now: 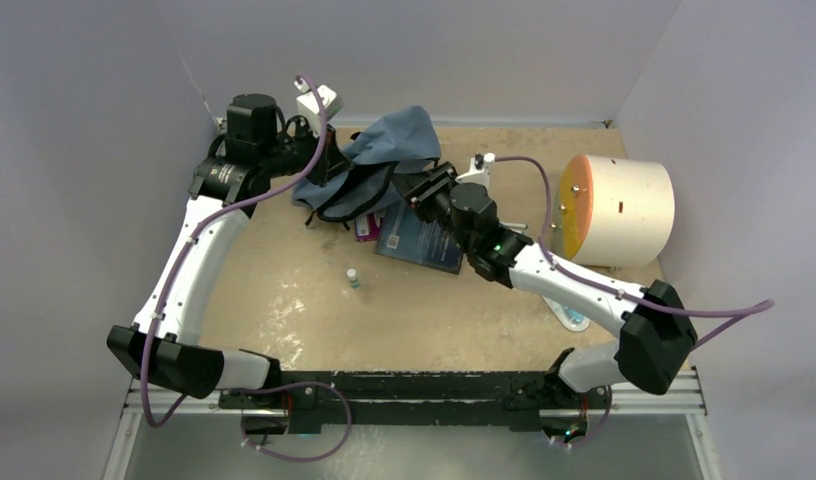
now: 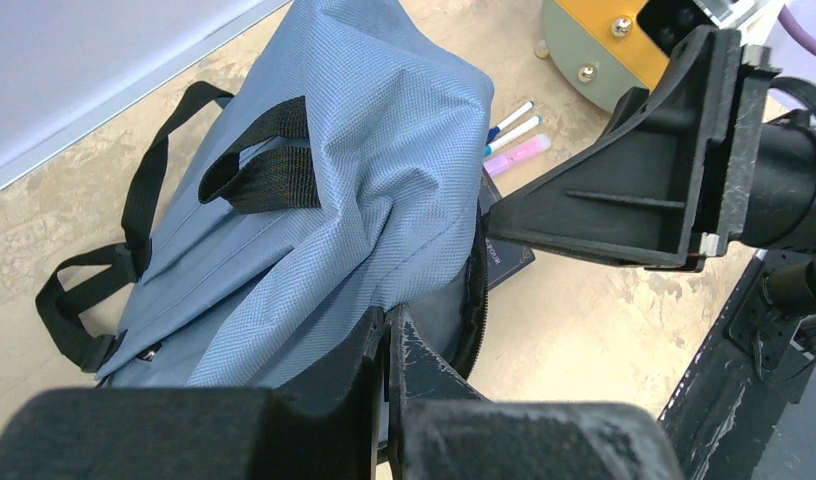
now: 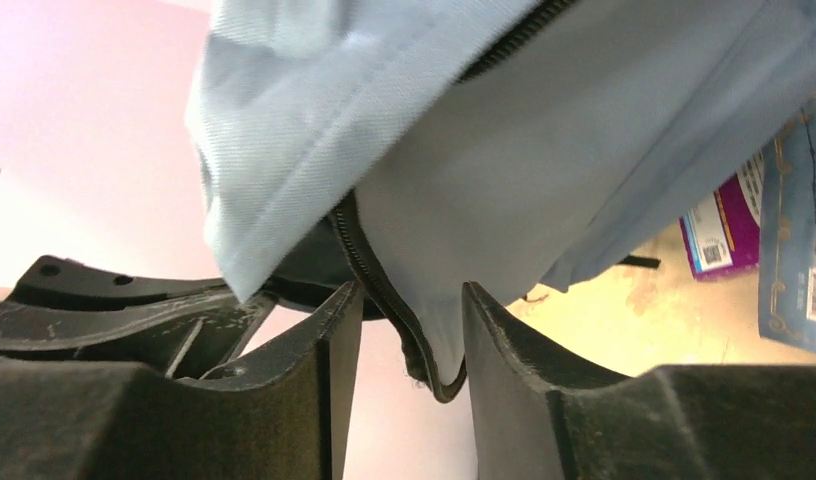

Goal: Pack the student bag
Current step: Unzip the student bag at the center of the board.

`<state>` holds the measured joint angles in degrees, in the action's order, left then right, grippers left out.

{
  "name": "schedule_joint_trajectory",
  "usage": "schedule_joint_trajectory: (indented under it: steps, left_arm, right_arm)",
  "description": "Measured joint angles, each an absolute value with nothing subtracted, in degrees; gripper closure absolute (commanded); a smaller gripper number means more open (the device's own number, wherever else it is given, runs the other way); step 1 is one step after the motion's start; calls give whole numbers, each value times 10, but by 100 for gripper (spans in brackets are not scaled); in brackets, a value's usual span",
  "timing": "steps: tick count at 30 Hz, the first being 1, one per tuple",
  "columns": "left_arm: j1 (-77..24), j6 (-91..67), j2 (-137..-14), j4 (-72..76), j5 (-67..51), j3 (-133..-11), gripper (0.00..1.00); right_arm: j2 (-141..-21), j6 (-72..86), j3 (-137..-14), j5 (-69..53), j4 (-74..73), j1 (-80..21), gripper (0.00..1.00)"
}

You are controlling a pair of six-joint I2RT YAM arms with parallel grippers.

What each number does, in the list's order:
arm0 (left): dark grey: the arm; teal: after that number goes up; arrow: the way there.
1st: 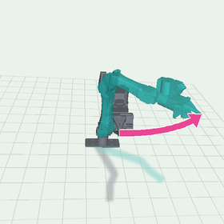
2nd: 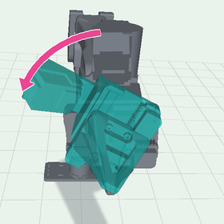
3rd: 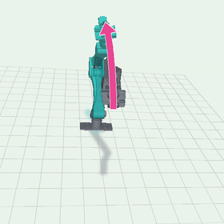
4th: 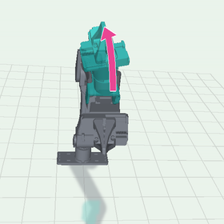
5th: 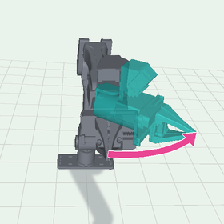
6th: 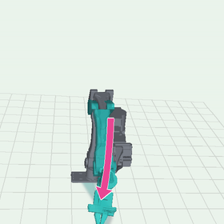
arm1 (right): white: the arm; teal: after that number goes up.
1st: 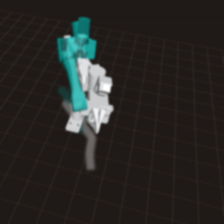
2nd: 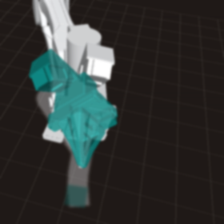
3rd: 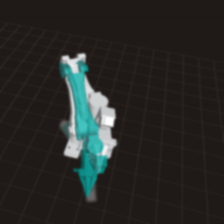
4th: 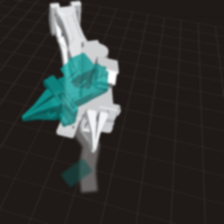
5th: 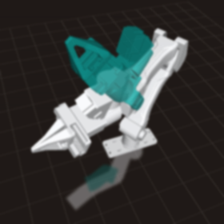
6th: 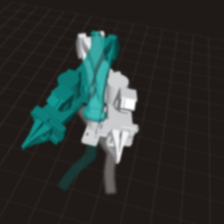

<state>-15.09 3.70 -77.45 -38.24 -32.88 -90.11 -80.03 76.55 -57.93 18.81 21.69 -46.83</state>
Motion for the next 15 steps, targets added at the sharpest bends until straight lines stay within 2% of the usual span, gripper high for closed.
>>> schedule_joint_trajectory:
  steps: [5,9,12,15]
  left_arm:
    - [-151,37,-775,-382,-329,-901,100]
    - [-151,37,-775,-382,-329,-901,100]
    - [-151,37,-775,-382,-329,-901,100]
    - [-151,37,-775,-383,-329,-901,100]
  right_arm:
    - [-801,733,-586,187,238,-468,48]
    - [-819,722,-615,186,237,-468,48]
    - [-839,720,-640,184,237,-468,57]
    - [-865,720,-654,181,237,-468,71]
